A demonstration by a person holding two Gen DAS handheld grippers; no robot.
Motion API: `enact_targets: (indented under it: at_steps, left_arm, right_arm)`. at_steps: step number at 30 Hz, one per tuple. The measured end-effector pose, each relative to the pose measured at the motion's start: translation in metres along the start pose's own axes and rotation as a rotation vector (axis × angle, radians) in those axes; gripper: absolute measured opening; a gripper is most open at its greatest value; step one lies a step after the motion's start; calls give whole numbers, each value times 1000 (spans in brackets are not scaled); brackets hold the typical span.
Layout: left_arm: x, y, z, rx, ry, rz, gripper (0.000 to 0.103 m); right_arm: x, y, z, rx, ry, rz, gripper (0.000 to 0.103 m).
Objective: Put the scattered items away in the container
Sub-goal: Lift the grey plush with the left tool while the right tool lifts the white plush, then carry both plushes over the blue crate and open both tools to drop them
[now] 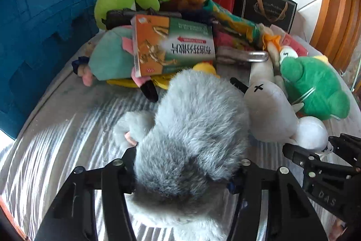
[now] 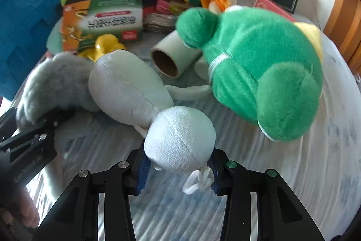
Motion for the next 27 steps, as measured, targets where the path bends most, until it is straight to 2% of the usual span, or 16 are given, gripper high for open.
enact_targets:
  at_steps: [5,15,20,27]
  left_arm:
    - [1,-18,37,-60,3,21,54]
    - [21,-77,151,-255,-41,44,54]
    - [48,-103,211,-350,-61,48,54]
    - [105,-128,282,-459,-54,10,54]
  right_arm:
    - [8,-22,44,-85,-30,4,42]
    - [34,-79,145,-268,-39,36,42]
    - [60,-106,204,-373,-51,35,43]
    - [121,-145,281,-503,-30,10,43]
Point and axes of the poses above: each gripper's, at about its wrist camera, not at the fingertips, and z roughly against the way its jaws point, x to its left, y to its underside, the point moved 5 cm from there along -z, roughly the way its jaws point, and after that the axes turned 12 degrees about y, right-handed, at the moved point
